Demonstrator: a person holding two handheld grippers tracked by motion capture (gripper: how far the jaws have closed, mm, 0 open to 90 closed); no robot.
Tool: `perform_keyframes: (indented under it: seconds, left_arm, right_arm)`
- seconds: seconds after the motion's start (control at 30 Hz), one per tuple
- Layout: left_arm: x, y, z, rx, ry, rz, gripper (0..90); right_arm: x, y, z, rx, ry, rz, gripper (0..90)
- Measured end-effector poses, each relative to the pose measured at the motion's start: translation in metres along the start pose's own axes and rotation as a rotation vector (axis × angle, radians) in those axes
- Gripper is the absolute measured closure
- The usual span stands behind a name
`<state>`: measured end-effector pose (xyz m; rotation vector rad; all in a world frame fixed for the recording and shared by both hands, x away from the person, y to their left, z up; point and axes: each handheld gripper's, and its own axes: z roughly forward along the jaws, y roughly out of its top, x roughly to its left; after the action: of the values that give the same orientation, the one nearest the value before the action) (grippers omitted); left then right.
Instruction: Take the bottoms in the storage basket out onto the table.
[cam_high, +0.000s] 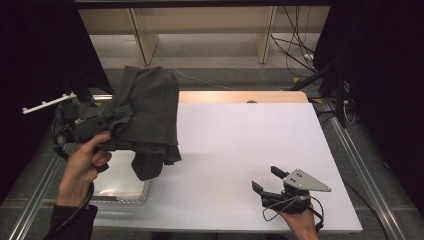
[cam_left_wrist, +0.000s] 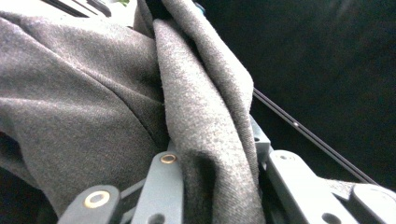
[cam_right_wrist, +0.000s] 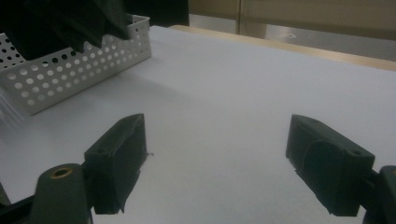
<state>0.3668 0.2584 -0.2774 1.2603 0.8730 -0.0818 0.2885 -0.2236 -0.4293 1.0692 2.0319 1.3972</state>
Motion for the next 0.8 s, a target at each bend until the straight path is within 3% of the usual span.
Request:
perform_keyframes:
  seconds: [0.37, 0.57, 0.63, 0.8]
  left_arm:
    - [-0.018, -0.015, 0.059, 0.079, -0.075, -0.016, 75.1]
    - [-0.023, -0.021, 0.075, 0.106, -0.123, -0.023, 75.2]
    - [-0.024, -0.023, 0.08, 0.123, -0.11, -0.01, 75.1]
    - [-0.02, -0.033, 0.094, 0.16, -0.074, -0.02, 75.1]
  right_arm:
    - [-0.005, 0.0, -0.002, -0.007, -0.017, 0.011, 21.3]
    - [-0.006, 0.001, -0.003, -0.011, -0.021, 0.01, 21.3]
    - [-0.007, 0.001, -0.004, -0.013, -0.022, 0.015, 21.4]
    - [-0.007, 0.001, -0.004, -0.013, -0.026, 0.015, 21.3]
